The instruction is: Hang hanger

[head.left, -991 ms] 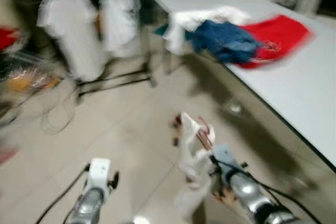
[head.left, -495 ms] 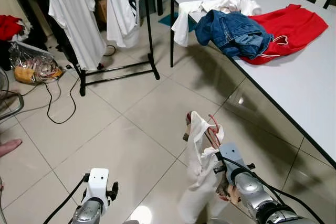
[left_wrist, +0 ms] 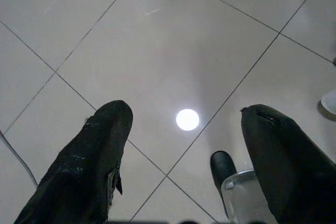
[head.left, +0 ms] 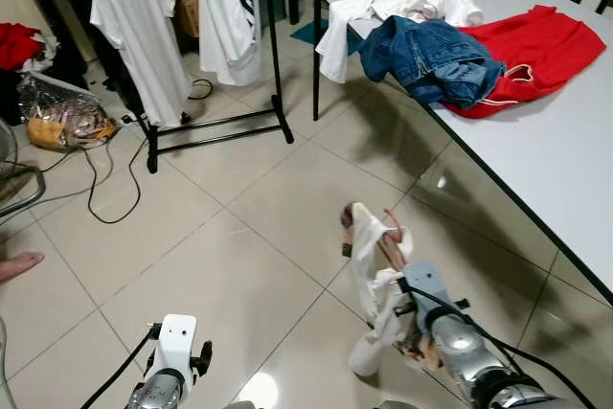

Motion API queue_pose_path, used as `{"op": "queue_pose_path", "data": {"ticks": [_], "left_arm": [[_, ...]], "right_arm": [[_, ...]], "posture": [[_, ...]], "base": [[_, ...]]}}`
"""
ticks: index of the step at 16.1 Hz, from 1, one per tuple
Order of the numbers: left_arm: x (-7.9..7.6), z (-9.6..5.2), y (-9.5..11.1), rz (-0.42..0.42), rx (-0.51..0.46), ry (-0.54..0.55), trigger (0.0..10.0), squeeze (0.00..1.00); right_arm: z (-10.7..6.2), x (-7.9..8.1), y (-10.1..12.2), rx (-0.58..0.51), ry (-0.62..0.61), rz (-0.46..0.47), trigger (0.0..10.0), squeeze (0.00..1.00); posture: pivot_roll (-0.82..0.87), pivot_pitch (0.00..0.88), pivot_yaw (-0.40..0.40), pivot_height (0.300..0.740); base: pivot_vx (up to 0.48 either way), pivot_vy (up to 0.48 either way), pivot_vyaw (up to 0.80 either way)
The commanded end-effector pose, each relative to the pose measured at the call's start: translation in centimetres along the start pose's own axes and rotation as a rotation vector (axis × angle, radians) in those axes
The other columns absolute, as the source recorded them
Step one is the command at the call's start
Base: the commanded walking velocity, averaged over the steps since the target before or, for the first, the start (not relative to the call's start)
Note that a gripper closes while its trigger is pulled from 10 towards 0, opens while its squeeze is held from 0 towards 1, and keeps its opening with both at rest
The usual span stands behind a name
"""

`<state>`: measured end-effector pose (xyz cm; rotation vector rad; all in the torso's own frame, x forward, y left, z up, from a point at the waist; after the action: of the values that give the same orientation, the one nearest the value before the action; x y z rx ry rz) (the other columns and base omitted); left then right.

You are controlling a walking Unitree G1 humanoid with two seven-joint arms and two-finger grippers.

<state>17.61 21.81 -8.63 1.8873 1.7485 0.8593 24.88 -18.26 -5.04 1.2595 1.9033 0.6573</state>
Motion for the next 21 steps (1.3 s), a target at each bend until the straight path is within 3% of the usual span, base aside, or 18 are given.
{"op": "queue_pose_path", "data": {"ticks": [1, 4, 10, 13, 14, 15, 17, 21], "left_arm": [[0.4, 0.0, 0.2, 0.020, -0.004, -0.002, 10.0, 0.00], [0.4, 0.3, 1.1, 0.022, -0.026, 0.003, 10.0, 0.00], [-0.2, 0.6, 2.1, 0.059, -0.069, -0.040, 10.0, 0.00], [-1.0, 0.5, 1.5, 0.110, -0.035, -0.081, 10.0, 0.00], [-1.4, 0.8, 2.6, 0.086, -0.079, -0.085, 10.0, 0.00], [-1.4, 0.9, 3.0, 0.052, -0.087, -0.070, 10.0, 0.00], [-1.7, 0.8, 2.4, -0.008, -0.064, -0.057, 10.0, 0.00], [-2.5, 0.2, 0.6, 0.005, -0.027, -0.084, 10.0, 0.00]], "right_arm": [[0.1, -0.2, 0.4, -0.021, -0.019, 0.014, 10.0, 0.00], [0.0, -0.9, 0.3, -0.021, -0.027, -0.007, 10.0, 0.00], [0.0, -1.7, 0.6, -0.041, -0.056, 0.050, 10.0, 0.00], [0.0, -1.5, 0.1, -0.014, -0.073, 0.059, 10.0, 0.00], [-0.1, -0.7, 0.0, -0.018, -0.041, 0.085, 10.0, 0.00], [-0.1, 0.0, 0.0, -0.026, 0.003, 0.017, 10.0, 0.00], [-0.2, -0.2, -0.3, -0.015, 0.021, -0.037, 10.0, 0.00], [0.1, -1.4, 0.3, -0.016, -0.015, -0.023, 10.0, 0.00]], "posture": [[-0.06, 0.000, 0.074, 0.740], [-0.08, 0.000, 0.074, 0.740], [-0.11, 0.000, 0.097, 0.740], [-0.10, 0.000, 0.087, 0.740], [-0.07, 0.000, 0.067, 0.740], [-0.06, 0.000, 0.056, 0.740], [-0.06, 0.000, 0.051, 0.740], [-0.05, 0.000, 0.045, 0.740]], "base": [[0.000, 0.000, 0.00], [0.000, 0.000, 0.00], [0.000, 0.000, 0.00], [0.000, 0.000, 0.00], [0.000, 0.000, 0.00], [0.000, 0.000, 0.00], [0.000, 0.000, 0.00], [0.000, 0.000, 0.00]]}}
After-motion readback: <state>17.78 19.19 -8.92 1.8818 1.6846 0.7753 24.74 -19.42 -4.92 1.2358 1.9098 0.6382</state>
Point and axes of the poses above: a point about 5 cm out from each wrist's last joint towards the gripper, its own z axis pointing out of the wrist towards the gripper, its own y axis along the axis of the wrist's last joint, x = y × z, the point moved 1 cm from there along z, pointing out of the wrist towards the gripper, and after that the axes turned 1 degree about -z, right-handed, at the moved point
